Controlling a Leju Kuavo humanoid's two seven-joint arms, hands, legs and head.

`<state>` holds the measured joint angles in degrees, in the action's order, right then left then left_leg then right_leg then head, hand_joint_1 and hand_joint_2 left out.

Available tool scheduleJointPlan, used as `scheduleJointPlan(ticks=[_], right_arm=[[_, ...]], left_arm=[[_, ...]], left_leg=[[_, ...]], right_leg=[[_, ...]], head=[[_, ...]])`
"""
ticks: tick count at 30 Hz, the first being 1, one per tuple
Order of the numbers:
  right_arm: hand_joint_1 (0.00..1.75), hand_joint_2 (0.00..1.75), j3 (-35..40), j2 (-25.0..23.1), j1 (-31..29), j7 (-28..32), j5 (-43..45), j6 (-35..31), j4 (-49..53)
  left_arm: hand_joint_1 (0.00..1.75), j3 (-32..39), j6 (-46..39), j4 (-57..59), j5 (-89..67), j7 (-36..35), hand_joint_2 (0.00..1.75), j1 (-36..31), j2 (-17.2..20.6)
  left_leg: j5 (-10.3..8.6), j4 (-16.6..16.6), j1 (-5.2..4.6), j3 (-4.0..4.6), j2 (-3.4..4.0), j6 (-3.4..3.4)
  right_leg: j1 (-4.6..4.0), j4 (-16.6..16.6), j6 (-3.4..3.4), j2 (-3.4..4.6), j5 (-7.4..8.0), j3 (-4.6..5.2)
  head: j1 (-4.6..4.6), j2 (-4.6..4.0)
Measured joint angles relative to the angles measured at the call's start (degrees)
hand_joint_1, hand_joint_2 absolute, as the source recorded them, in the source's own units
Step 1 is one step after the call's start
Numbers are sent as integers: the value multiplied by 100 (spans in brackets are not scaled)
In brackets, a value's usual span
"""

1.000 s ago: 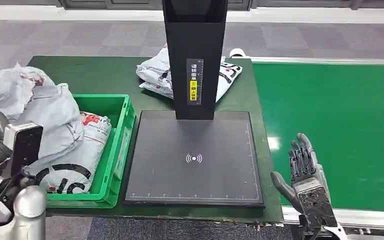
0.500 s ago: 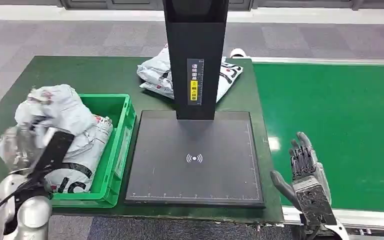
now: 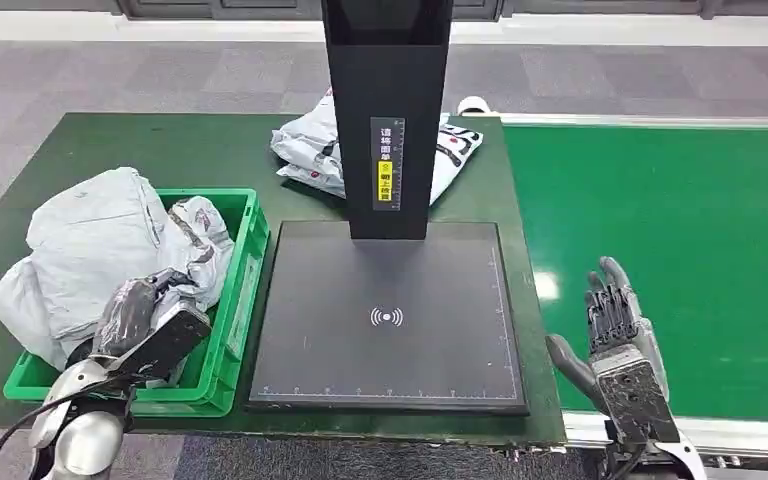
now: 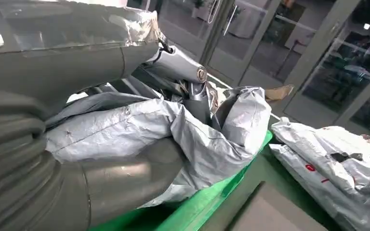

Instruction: Moved the parcel from conveyor to table for the left to box.

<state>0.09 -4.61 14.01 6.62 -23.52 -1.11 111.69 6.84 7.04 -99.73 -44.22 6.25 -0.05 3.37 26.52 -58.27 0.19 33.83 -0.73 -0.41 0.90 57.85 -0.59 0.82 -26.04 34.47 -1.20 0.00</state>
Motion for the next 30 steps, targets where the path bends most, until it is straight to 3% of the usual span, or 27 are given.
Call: scheduleJointPlan(ticks=[6,7,8,9,10,18,20,22,24,30], right_arm=[[0,175,0,-17,0,2,0,0,0],[0,175,0,-17,0,0,-2,2,0],[0,175,0,-20,-2,0,-9,9,0],[0,175,0,-24,-3,-2,-18,18,0],[0,175,-2,-28,-5,-4,-18,42,0],[0,175,-2,-37,-148,-50,-68,184,-4],[0,175,-2,-39,-214,-105,-87,240,-7],[0,175,-2,-59,-283,-140,-114,306,-17],[0,175,-2,-72,-338,-192,-142,310,-39],[0,175,-2,-87,-450,-223,-144,304,-120]], left_arm=[[168,-4,6,7,2,0,175,3,17],[131,-4,75,9,22,0,175,2,20],[40,-4,188,17,39,0,175,1,31],[0,-4,324,37,79,26,175,4,42],[0,-4,471,66,158,86,0,8,66],[0,-4,923,227,12,256,0,180,240],[0,13,540,256,-587,-296,0,192,243],[0,113,-204,290,-1787,-1483,0,151,212],[0,344,-547,339,-2414,-2084,0,93,192],[0,827,-984,264,-3721,-2579,0,93,-29]], left_leg=[[0,0,-1,0,0,0],[0,0,-1,0,0,0],[0,0,-1,0,0,0],[0,0,-1,0,0,0],[0,0,-1,0,0,0],[0,1,0,0,0,0],[0,1,0,1,-1,0],[0,1,1,0,1,-1],[-1,1,1,-2,3,-1],[-2,1,2,-1,-7,-1]], right_leg=[[1,0,0,0,0,-1],[1,0,0,0,0,-1],[1,0,0,0,0,-1],[1,0,0,0,0,-1],[1,0,0,0,0,-1],[0,0,0,-1,0,-1],[0,0,0,-2,0,-2],[-1,0,1,0,0,-2],[-2,0,1,2,1,-3],[-2,0,1,-6,0,-8]], head=[[0,0],[0,0],[0,-2],[0,0],[0,-2],[-2,0],[0,-2],[-2,0],[-4,0],[-2,-2]])
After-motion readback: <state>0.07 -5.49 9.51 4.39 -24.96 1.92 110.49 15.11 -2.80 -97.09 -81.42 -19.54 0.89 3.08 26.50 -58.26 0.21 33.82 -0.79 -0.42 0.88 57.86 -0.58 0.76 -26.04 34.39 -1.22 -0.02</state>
